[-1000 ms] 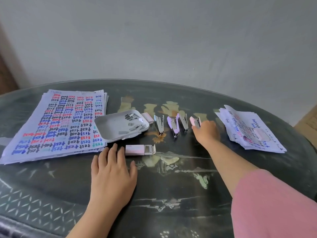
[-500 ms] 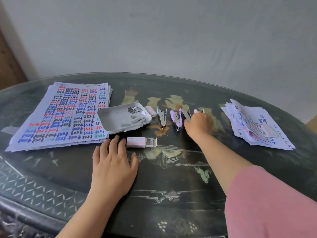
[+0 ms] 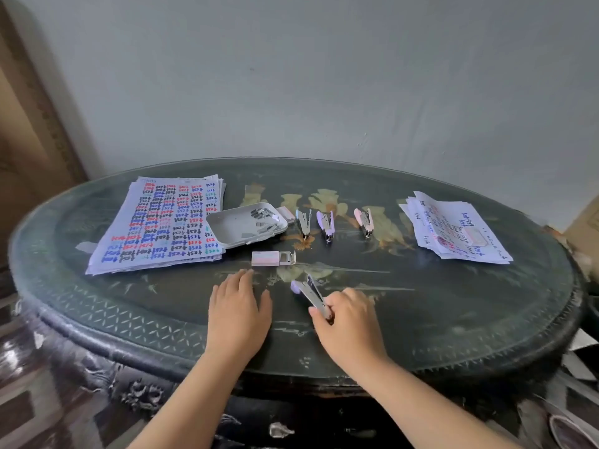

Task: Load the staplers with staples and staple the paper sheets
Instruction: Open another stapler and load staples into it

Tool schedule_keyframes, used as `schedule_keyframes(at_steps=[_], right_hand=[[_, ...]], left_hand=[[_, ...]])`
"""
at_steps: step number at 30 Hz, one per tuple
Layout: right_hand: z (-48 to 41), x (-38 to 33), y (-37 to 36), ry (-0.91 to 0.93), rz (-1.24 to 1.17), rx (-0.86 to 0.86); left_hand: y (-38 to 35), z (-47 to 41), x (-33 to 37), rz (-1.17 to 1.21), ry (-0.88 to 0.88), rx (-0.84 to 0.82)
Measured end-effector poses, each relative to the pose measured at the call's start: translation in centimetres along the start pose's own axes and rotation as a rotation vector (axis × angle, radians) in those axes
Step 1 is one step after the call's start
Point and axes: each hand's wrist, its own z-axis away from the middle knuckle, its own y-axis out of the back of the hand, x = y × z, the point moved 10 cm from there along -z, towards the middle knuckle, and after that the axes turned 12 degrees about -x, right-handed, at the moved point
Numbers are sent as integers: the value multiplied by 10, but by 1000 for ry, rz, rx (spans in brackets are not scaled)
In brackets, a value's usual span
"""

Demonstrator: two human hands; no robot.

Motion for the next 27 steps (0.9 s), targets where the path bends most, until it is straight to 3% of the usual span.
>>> schedule_keyframes(at_steps=[6, 9, 14, 20, 24, 27], right_hand=[[31, -39, -15, 33, 26, 13], [34, -46, -24, 16, 11, -83], [20, -26, -28, -193, -407, -226], [-8, -13, -25, -275, -555, -246], [-5, -11, -26, -310, -897, -259], [-3, -20, -15, -222, -1063, -229]], left_hand=[[-13, 32, 15, -2, -93, -26], [-8, 29, 9, 64, -79, 1], [-2, 25, 5, 157, -63, 50], [2, 21, 8, 173, -36, 15], [10, 21, 10, 588, -105, -4], [17, 20, 20, 779, -212, -51]])
